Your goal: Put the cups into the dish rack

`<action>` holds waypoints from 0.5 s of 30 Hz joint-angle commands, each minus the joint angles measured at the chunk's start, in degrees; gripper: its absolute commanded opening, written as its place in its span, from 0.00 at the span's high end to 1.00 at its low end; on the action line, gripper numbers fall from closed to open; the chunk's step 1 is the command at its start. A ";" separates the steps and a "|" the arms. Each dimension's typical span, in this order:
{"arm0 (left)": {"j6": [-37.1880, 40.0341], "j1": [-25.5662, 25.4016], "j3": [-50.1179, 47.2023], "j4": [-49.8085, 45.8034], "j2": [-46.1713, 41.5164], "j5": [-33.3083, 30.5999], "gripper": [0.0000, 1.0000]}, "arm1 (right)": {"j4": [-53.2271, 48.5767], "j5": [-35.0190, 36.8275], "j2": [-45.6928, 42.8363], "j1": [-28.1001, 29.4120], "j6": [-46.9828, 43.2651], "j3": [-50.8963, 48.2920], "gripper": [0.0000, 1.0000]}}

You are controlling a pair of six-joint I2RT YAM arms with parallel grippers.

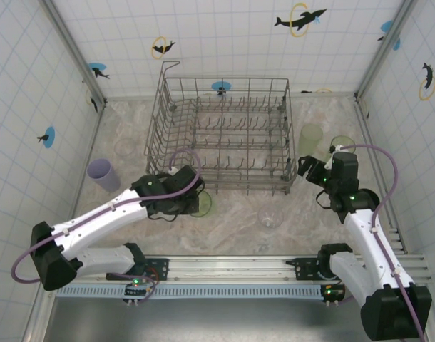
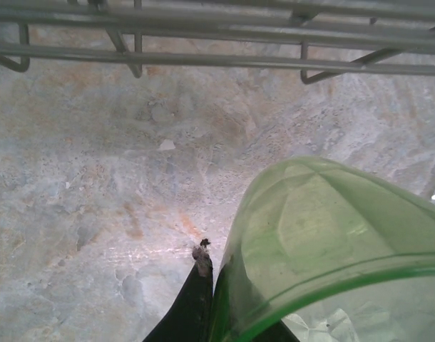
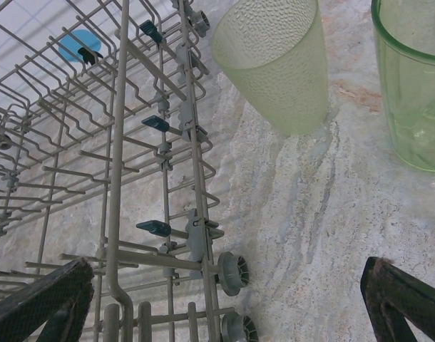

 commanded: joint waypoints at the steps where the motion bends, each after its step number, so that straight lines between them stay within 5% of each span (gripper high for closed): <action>1: 0.61 -0.47 4.51 -4.68 1.24 0.37 1.00 | -0.05 -0.60 -0.57 0.39 0.12 -0.32 0.01; 9: 3.37 -0.49 13.39 -1.34 4.39 9.04 1.00 | 0.75 -3.98 0.52 1.03 -1.70 0.44 0.01; 15: 5.75 -0.48 22.14 -3.80 9.47 9.13 1.00 | 0.26 -4.47 1.55 2.32 -3.05 1.44 0.01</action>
